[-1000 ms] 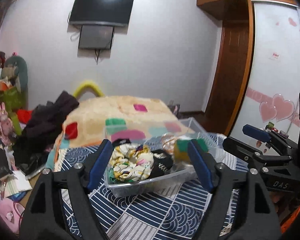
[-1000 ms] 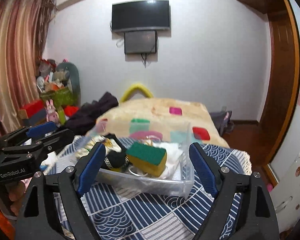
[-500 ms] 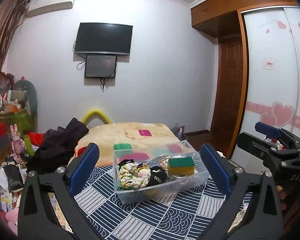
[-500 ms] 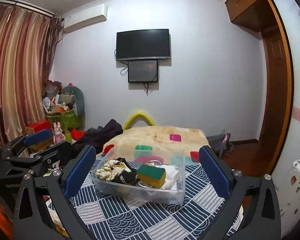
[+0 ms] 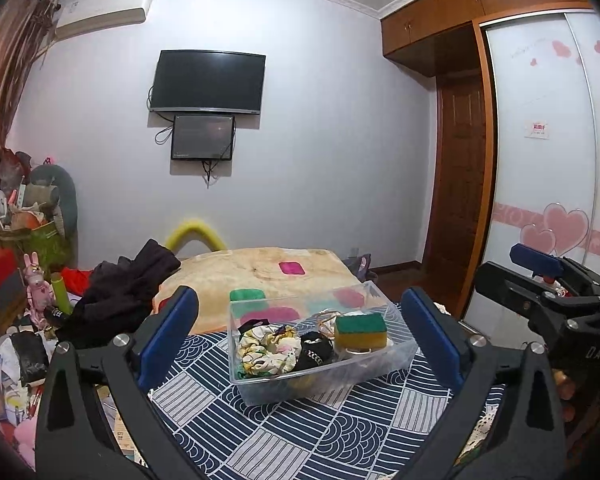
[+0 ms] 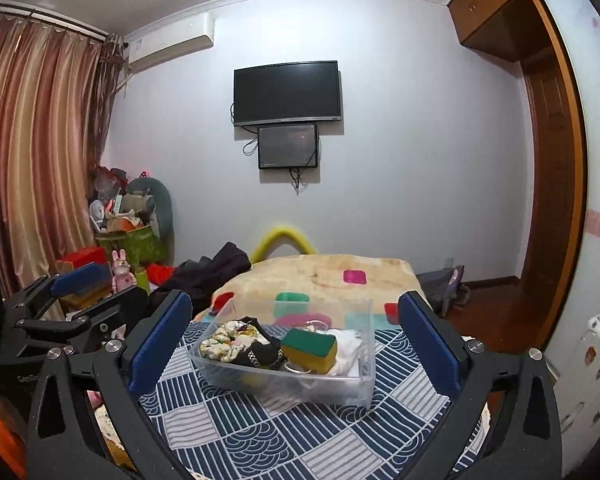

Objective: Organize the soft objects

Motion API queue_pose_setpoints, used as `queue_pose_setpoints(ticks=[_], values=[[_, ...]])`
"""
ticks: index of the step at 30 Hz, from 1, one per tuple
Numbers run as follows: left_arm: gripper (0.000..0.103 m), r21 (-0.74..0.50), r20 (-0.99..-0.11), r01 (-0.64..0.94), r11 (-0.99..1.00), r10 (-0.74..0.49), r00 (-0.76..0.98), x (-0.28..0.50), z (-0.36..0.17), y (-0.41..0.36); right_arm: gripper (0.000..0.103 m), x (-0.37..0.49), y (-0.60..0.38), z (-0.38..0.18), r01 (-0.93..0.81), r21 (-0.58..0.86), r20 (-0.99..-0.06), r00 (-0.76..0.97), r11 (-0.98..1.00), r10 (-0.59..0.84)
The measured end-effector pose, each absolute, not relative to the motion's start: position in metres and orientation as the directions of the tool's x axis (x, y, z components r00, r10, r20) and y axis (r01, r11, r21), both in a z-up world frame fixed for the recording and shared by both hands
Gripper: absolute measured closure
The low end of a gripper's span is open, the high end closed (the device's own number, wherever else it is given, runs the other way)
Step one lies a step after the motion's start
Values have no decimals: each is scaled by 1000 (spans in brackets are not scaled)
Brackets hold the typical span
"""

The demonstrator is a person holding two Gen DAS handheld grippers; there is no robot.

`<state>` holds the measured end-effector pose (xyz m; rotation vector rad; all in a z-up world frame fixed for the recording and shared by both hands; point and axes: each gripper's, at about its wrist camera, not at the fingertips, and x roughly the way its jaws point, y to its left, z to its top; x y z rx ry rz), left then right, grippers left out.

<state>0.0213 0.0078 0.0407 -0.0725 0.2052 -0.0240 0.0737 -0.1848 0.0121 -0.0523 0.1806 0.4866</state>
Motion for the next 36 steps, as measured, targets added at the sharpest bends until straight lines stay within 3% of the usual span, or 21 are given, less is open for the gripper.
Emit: queue_pose_setpoints(ticks=[36], values=[[0, -102, -221, 43, 994, -65, 973, 24, 39, 15, 0, 70, -185, 6, -474, 0, -197, 863, 880, 465]])
